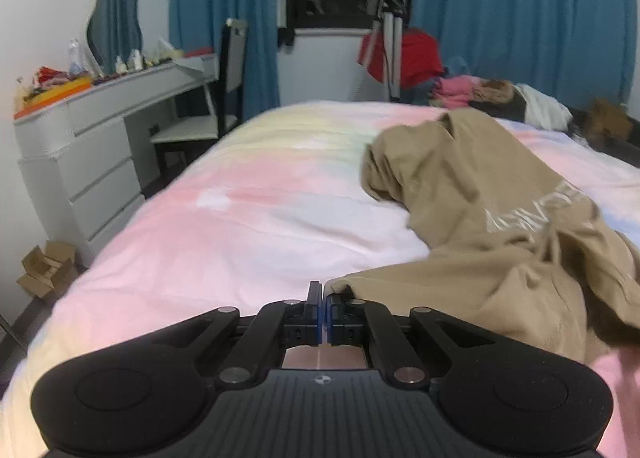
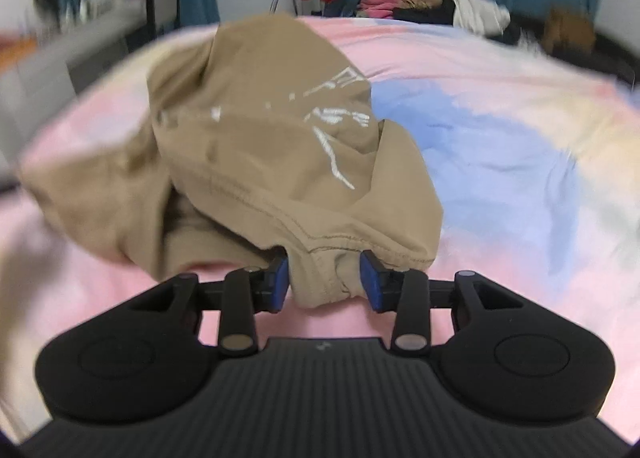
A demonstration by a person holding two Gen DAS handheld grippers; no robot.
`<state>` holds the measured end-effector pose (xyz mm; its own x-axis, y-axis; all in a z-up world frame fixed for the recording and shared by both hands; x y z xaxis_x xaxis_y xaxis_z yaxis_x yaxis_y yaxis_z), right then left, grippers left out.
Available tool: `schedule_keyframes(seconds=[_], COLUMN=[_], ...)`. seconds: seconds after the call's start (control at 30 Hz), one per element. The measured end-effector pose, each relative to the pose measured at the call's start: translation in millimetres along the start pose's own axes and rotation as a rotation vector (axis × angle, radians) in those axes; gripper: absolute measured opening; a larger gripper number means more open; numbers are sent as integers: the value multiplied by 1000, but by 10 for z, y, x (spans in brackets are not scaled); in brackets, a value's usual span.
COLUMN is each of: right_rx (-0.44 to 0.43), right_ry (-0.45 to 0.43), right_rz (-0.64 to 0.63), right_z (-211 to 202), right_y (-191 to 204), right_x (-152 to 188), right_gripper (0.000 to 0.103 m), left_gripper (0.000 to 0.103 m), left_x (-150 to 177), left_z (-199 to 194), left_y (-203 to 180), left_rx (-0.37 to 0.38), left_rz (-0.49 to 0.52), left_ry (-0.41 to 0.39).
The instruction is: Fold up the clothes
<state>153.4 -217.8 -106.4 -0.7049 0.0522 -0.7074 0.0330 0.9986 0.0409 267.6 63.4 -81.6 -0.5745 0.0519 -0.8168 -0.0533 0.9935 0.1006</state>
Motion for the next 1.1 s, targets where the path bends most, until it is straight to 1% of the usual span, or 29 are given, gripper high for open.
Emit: schedule_keyframes(seconds=[0.03,0.07,0.13,0.2,0.27,0.33,0.4,0.47,0.5,0.53,0.6,0.63,0.67,0.7,0.73,0.77,0.8,0.87,0.93,1.1], right_rx=[21,20,-11,-29,-39,-35,-48,-84,-92,-91,-94,-101,-106,-110,-117,-124,-132,-148,-163,-244], right_ry=[10,22,33,11,-8,-8,-2,-23,-32,-37,-46,-50,-60,-70,-86,-100,-116,-138,-160,-187], right_rz=[-39,-65,-105,-137,-163,-167,-94,-16,7,24,62,78,94,109,128,144,166,221,276,429], right_z=[36,51,81,85,108,173,236,235,223,224,216,199,165,131,78,37,-18,-115,-212,-372], right_y=[52,101,170,218,257,266,199,128,116,103,62,41,16,-9,-38,-70,-108,-197,-286,-562], right_x=[27,42,50,35,18,-12,-66,-109,-114,-123,-136,-136,-142,-149,-160,-171,-187,-213,-239,-258], right_gripper=[41,41,41,41,41,41,41,40,32,26,20,19,18,18,17,17,16,16,16,16], left_gripper=[2,2,2,2,2,2,3,5,7,8,13,15,20,26,31,37,40,43,43,48], left_x=[38,66,203,217,261,302,327,351,364,375,400,412,434,457,468,478,487,505,524,572], left_z=[-39,-55,-185,-158,-180,-138,-120,-104,-104,-123,-191,-233,-286,-341,-411,-483,-556,-701,-847,-1215], left_y=[27,54,126,195,242,227,183,135,116,108,101,99,96,92,57,17,-23,-104,-184,-387], left_rx=[-9,-18,-38,-52,-44,-43,-50,-60,-66,-70,-74,-74,-78,-83,-68,-51,-33,2,37,126], left_rz=[-12,-27,-49,-71,-91,-83,-52,-29,-19,-16,-9,-4,4,13,25,37,50,75,100,162], left_ry=[-4,-5,-13,-15,-2,3,4,5,7,9,14,17,19,21,5,-13,-32,-69,-106,-199])
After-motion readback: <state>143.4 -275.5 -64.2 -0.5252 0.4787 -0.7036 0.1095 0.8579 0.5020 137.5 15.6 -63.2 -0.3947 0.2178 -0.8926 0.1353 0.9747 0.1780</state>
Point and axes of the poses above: each gripper's, at about its wrist camera, not at the fingertips, and z roughly the way its jaws point, y to its left, x to its underside, the point moved 2 cm from there along z, roughly the way its jaws point, and after that the axes turned 4 degrees about z, right-handed, at the moved point
